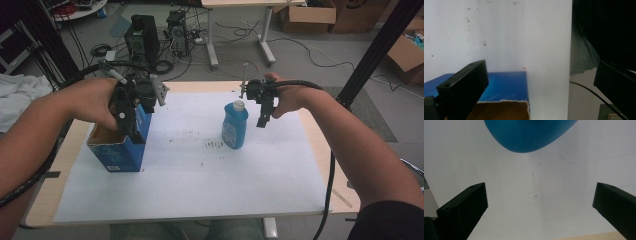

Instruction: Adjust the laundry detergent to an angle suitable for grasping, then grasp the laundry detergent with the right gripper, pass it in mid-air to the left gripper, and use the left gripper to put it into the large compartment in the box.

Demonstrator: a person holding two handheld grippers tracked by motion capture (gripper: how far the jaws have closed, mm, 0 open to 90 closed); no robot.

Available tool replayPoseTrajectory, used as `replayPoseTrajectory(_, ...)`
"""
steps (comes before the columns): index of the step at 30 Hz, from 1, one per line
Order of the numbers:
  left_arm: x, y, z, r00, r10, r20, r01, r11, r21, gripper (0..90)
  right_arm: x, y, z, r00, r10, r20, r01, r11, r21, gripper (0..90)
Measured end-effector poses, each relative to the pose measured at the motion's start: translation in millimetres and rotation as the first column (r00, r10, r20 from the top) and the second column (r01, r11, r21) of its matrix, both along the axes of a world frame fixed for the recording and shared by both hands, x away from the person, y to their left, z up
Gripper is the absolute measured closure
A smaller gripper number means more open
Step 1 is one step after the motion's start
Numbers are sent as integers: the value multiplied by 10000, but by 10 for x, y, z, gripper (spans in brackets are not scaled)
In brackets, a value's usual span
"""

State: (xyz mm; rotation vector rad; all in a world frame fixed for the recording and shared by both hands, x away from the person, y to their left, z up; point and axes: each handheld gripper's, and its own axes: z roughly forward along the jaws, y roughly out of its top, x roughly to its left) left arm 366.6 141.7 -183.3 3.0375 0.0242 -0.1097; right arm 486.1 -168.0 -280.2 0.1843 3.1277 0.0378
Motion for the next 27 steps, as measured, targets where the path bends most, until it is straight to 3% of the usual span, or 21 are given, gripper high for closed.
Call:
replayPoseTrajectory(6, 10, -9, 3, 10000, -61, -17, 61, 10000, 31, 1, -7, 11, 17, 10000, 5, 28, -5, 10000, 69, 0)
replayPoseTrajectory(12, 43, 13, 15, 9998, 178, 35, -178, 9998, 134, 1, -20, 7, 12, 9999, 124, 29, -124, 9999, -3, 0)
replayPoseTrajectory(19, 44, -25, -53, 9999, 125, 3, -125, 9999, -45, 1, -7, -20, 22, 9999, 129, 88, -129, 9999, 91, 0)
replayPoseTrajectory(27, 30, -19, -16, 9999, 116, 58, -116, 9999, -105, 1, 0, -28, 35, 9999, 48, 114, -50, 9999, 130, 0)
